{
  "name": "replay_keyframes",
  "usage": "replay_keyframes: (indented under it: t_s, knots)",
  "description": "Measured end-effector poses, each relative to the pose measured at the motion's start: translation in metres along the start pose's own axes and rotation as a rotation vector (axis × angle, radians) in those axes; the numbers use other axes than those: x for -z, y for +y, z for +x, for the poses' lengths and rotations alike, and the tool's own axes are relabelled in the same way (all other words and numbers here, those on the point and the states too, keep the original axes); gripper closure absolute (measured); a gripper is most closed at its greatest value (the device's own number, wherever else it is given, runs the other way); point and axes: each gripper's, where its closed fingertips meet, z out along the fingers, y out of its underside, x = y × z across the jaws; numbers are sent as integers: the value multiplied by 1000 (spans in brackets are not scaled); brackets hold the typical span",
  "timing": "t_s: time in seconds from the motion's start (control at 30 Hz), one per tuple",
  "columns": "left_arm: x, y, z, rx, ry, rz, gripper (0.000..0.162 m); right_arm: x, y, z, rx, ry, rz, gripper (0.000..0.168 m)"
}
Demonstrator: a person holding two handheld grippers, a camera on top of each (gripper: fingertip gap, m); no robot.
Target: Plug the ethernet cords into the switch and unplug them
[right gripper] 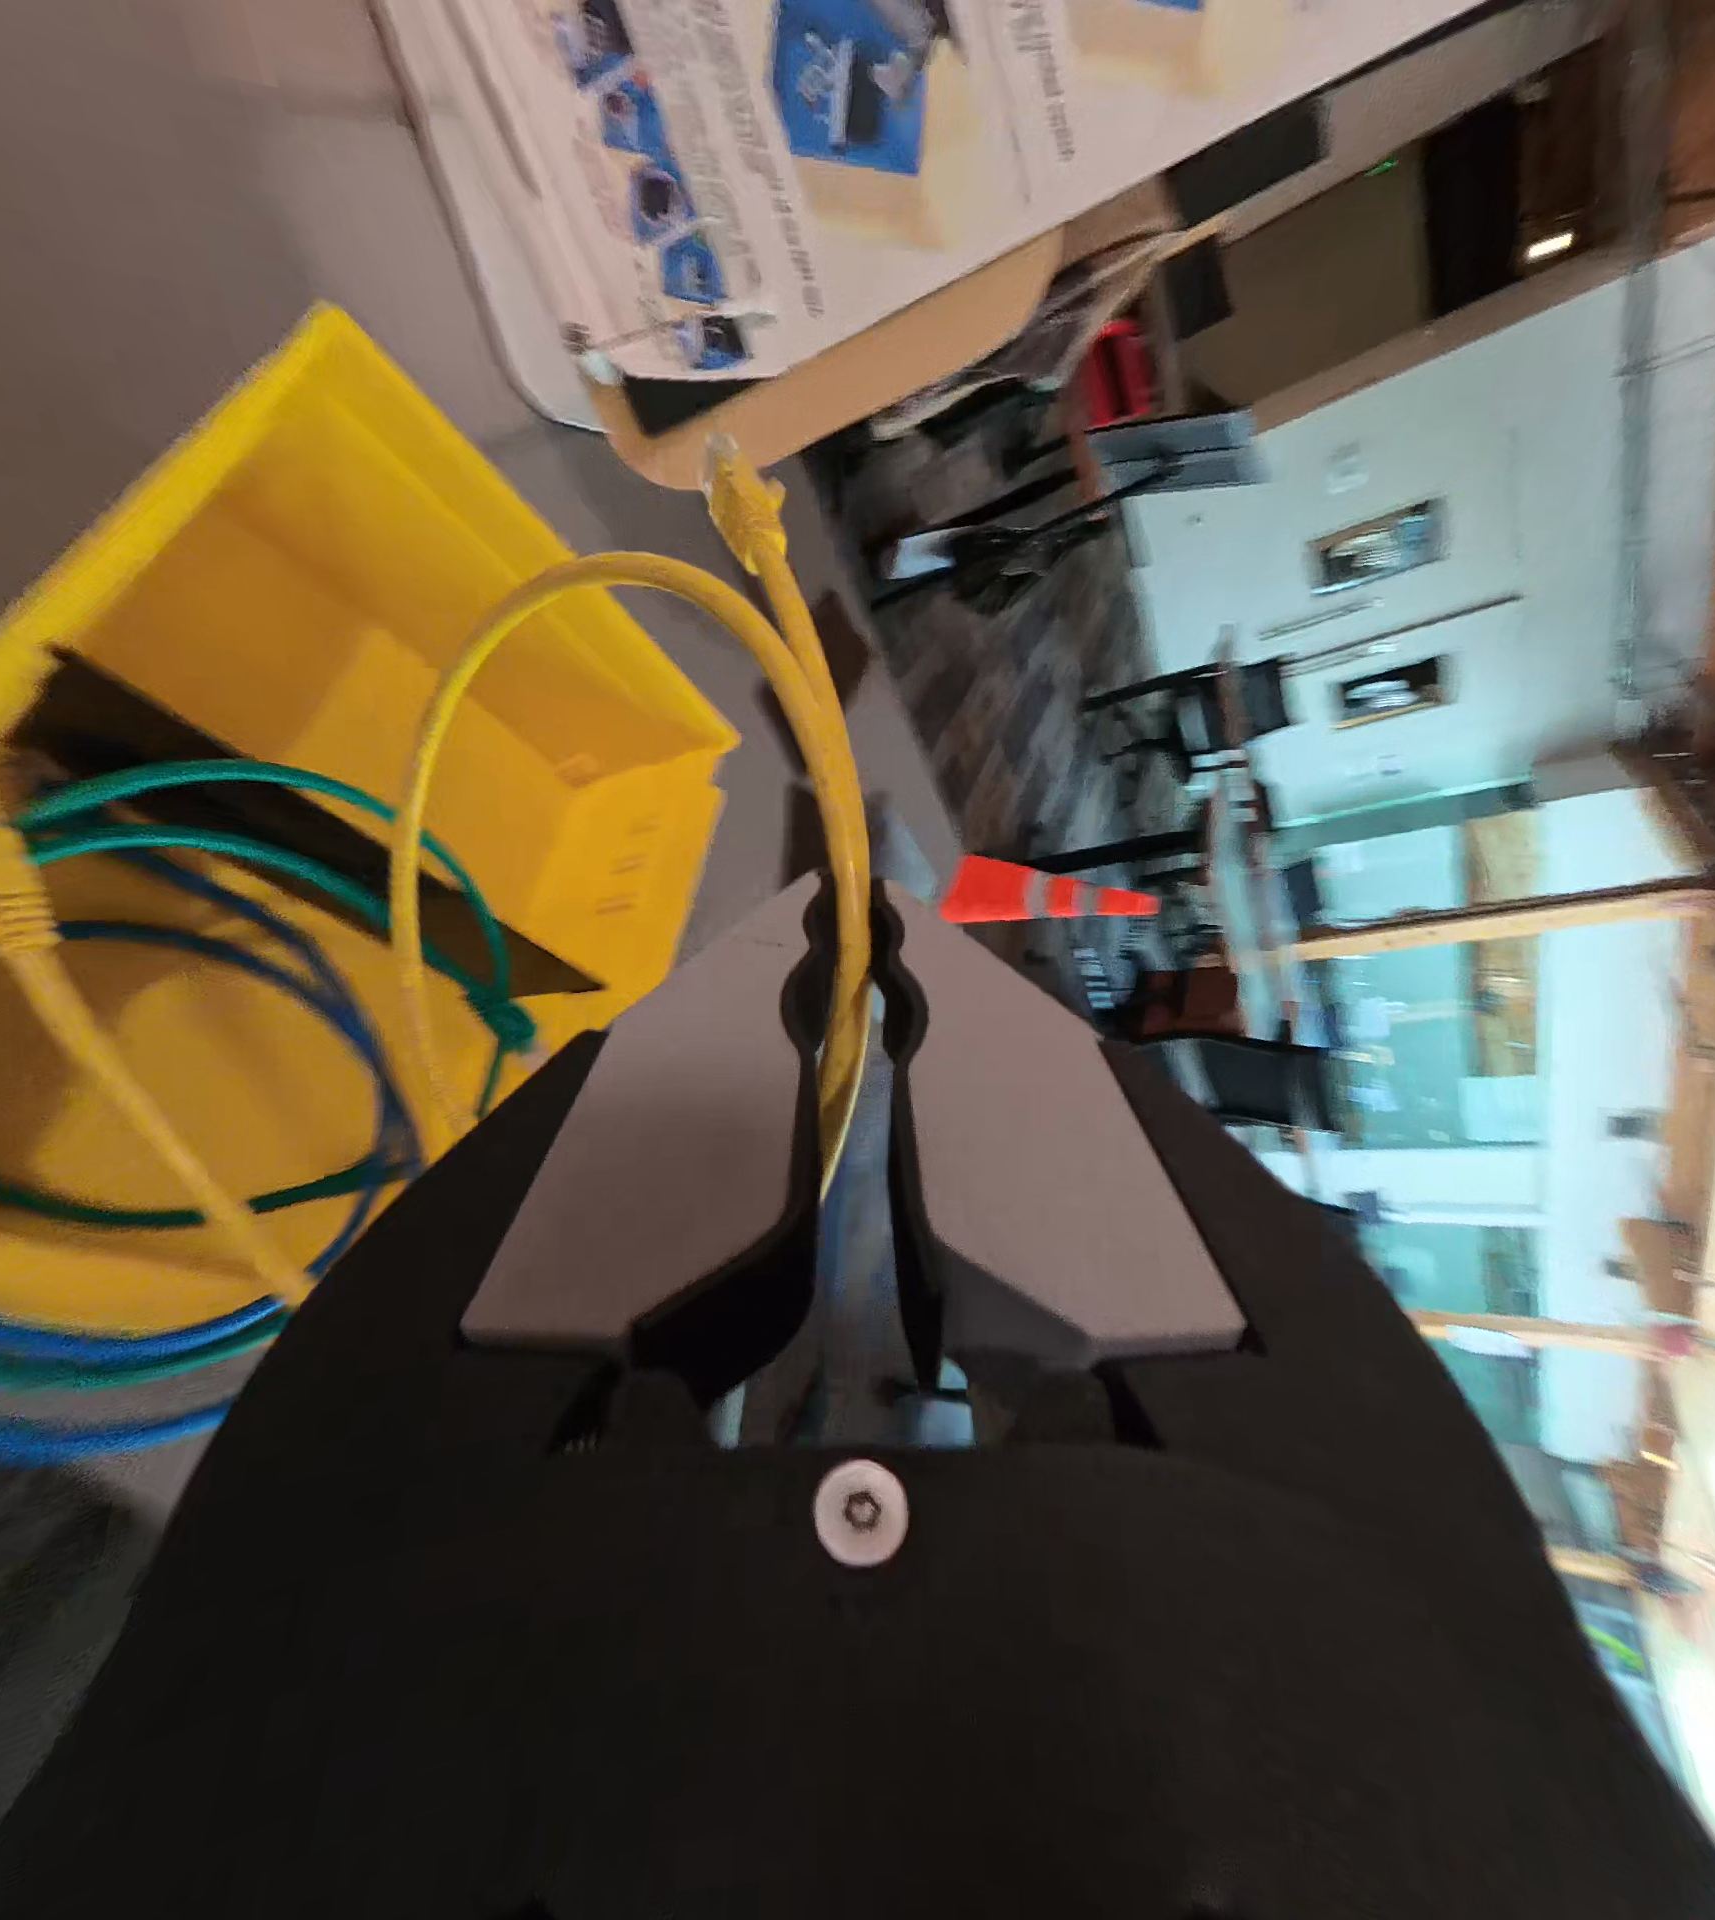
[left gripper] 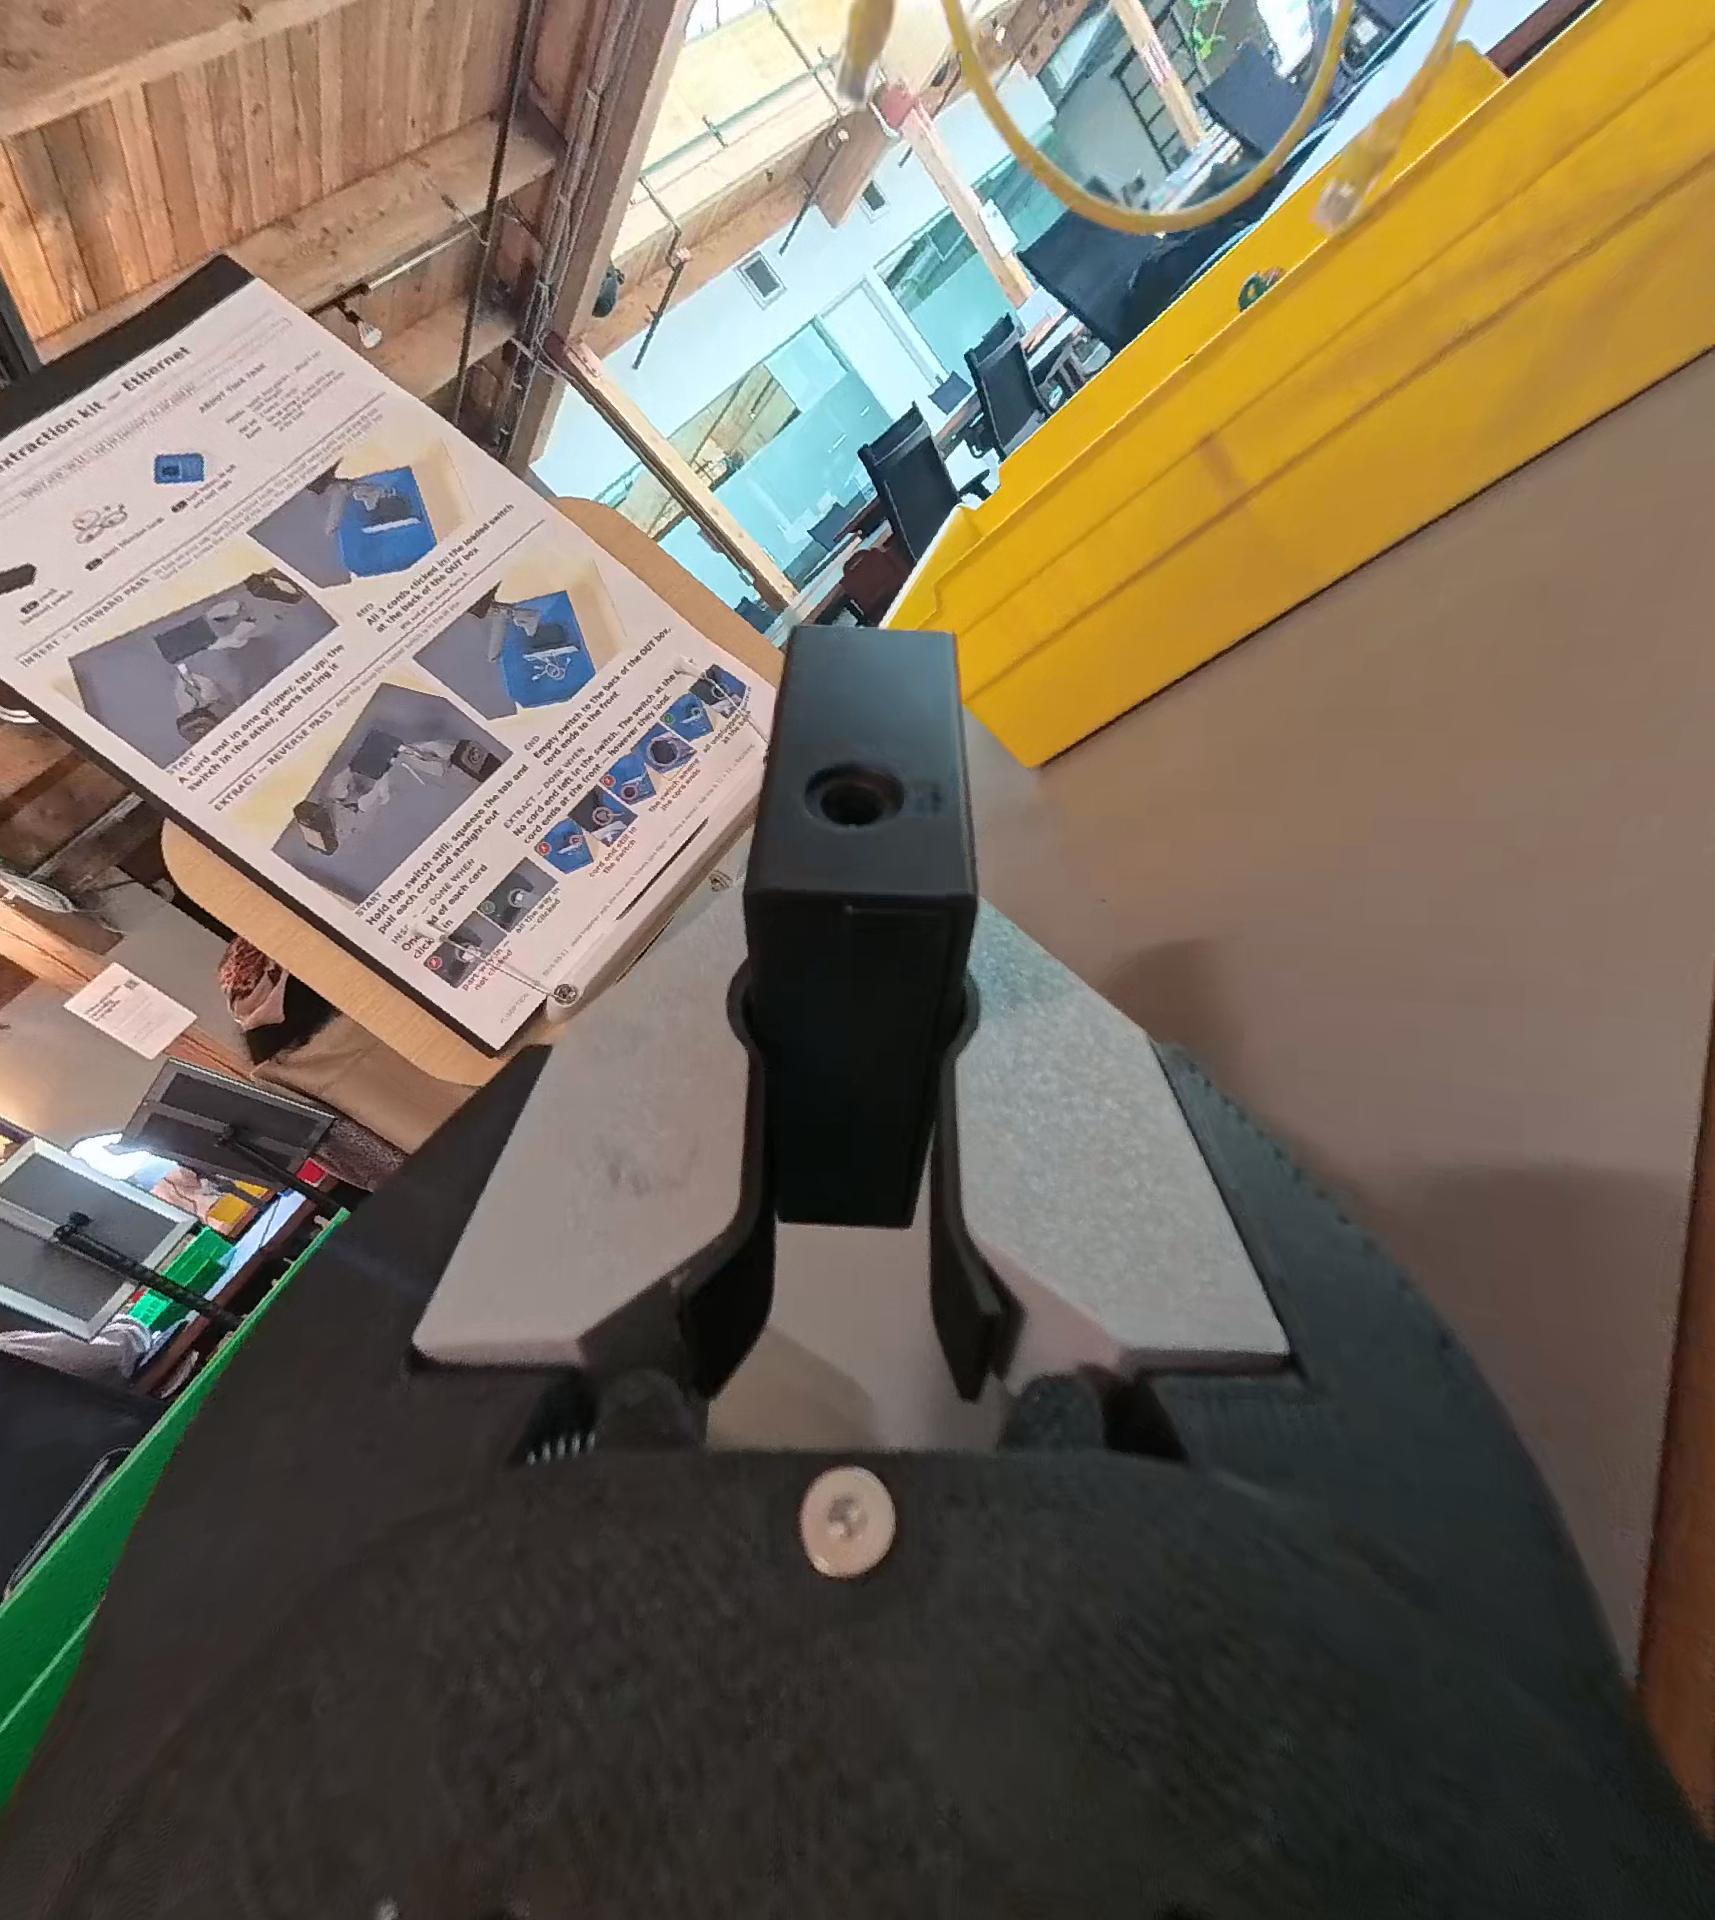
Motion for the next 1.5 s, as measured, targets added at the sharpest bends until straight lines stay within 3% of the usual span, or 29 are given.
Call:
replay_keyframes:
  t_s: [0.07, 0.13, 0.27, 0.4, 0.47, 0.6, 0.7, 0.77, 0.8, 0.83, 0.97, 1.1, 1.23, 1.37, 1.5]
  knots:
    - [0, 1, 1, -3, 3, -7, 135, -6, 3, 5, 57, 143, 37, 166]
    - [0, 2, 1, -5, 4, -12, 135, -8, 4, 4, 70, 186, 72, 167]
    - [-1, 3, 1, -3, 6, -12, 135, -8, 13, -40, 69, -83, 122, 166]
    - [-3, 4, 3, -10, 19, -18, 135, -16, 46, -100, 162, -345, 35, 165]
    - [-3, 5, 5, -19, 23, -24, 135, -31, 57, -128, 222, -388, 0, 165]
    - [-3, 4, 7, -30, 28, -28, 135, -47, 70, -176, 147, -617, -89, 165]
    - [-3, 4, 9, -32, 35, -25, 135, -75, 93, -184, 194, -557, -220, 168]
    - [-3, 4, 10, -34, 42, -24, 135, -75, 107, -205, 231, -624, -301, 162]
    - [-3, 4, 11, -34, 47, -25, 135, -72, 108, -212, 227, -655, -304, 167]
    - [-3, 4, 12, -35, 50, -26, 135, -70, 105, -212, 212, -660, -283, 157]
    - [-2, 2, 11, -30, 48, -15, 135, -53, 63, -174, 10, -614, -50, 117]
    - [-1, -1, 9, -20, 43, 6, 135, -13, 29, -132, -147, -620, 162, 98]
    - [-1, -3, 9, -28, 38, 18, 135, 34, -34, -107, -272, -610, 495, 103]
    - [-4, -2, 19, -80, 65, -7, 135, 67, -118, -140, -230, -578, 780, 119]
    - [-2, -9, 32, -80, 137, 27, 135, 53, -180, -233, -4, -654, 782, 114]
